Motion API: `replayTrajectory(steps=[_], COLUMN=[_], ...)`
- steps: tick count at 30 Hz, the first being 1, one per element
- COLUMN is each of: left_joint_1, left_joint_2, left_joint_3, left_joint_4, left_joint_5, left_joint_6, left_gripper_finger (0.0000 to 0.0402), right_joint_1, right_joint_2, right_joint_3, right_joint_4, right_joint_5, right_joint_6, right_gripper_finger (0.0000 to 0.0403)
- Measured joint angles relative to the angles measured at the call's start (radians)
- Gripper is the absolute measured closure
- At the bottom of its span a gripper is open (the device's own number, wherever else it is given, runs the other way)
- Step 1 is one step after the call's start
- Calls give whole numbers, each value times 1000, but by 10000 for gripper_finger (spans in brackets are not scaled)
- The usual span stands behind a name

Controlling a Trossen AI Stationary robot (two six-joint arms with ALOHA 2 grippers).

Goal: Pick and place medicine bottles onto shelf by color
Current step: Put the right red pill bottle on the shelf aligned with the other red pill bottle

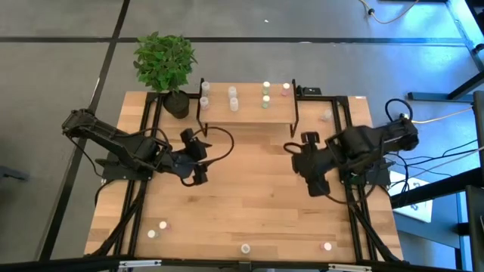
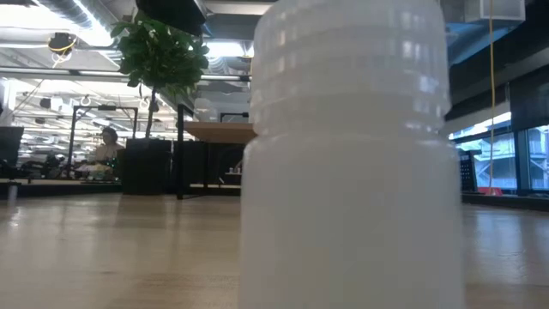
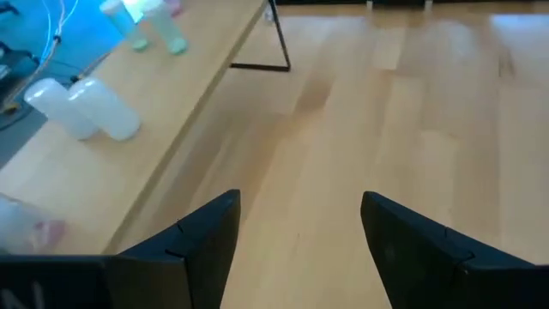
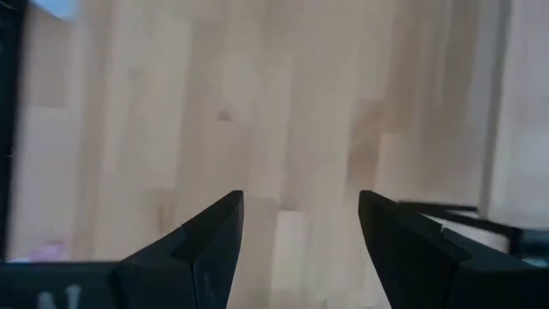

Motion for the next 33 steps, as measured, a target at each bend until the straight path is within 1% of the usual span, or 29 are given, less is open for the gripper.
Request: replayTrajectory(steps=[3, 5, 8, 11, 14, 33], left_joint_1=[0, 0, 0, 0, -1, 0], left_joint_2=[0, 0, 0, 0, 0, 0], left_joint_3=[0, 0, 0, 0, 0, 0], left_joint_4=[0, 0, 4, 13, 14, 13], left_joint_5=[13, 66, 191, 333, 422, 430], left_joint_6=[18, 72, 161, 215, 243, 243], left_gripper_finger=[165, 165, 165, 165, 165, 165], right_joint_1=[9, 9, 9, 9, 9, 9], right_joint_2=[-12, -15, -15, -15, -15, -15], right_joint_3=[-61, -81, -100, -100, -100, -100], right_joint_4=[14, 26, 41, 58, 61, 65], right_joint_5=[57, 71, 61, 56, 56, 53], right_joint_6=[31, 35, 2, -21, -30, -27], right_gripper_finger=[170, 170, 170, 170, 170, 170])
